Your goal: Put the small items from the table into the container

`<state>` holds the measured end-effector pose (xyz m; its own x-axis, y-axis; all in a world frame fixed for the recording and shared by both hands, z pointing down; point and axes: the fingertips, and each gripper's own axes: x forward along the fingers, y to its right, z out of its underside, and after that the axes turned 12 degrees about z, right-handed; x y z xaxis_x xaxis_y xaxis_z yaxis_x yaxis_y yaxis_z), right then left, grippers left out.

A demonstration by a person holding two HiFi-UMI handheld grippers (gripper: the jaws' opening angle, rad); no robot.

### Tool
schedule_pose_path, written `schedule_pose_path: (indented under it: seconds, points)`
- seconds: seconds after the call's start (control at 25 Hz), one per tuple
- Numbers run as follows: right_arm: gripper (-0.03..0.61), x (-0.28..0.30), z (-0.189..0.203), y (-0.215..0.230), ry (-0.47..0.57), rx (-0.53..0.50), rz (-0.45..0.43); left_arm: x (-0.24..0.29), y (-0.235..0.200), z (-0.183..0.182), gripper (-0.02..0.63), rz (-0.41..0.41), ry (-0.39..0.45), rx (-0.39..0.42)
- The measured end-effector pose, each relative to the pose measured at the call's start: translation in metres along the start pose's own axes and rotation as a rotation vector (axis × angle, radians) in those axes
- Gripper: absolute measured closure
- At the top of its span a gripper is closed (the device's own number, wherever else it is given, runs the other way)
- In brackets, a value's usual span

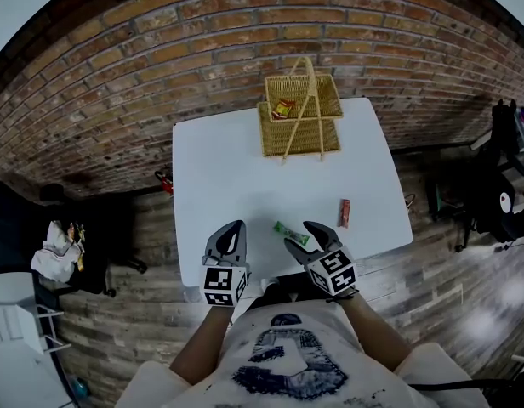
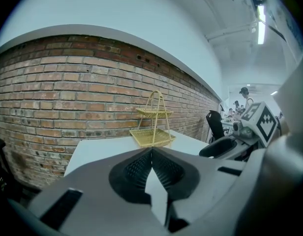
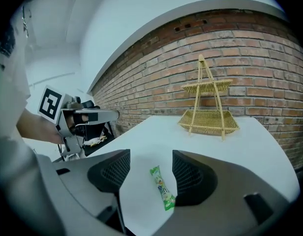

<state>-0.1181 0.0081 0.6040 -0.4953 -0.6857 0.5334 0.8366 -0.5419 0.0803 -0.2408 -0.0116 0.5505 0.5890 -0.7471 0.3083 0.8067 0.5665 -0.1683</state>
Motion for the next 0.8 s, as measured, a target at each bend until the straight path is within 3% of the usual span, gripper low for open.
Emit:
schedule_pose_path:
  seconds: [0.8]
  points:
    - [0.324, 0.058, 0.066, -0.003, -0.188, -0.16, 0.005, 0.016, -0.015, 0.034, 0.566, -0.009, -0.055, -0.062]
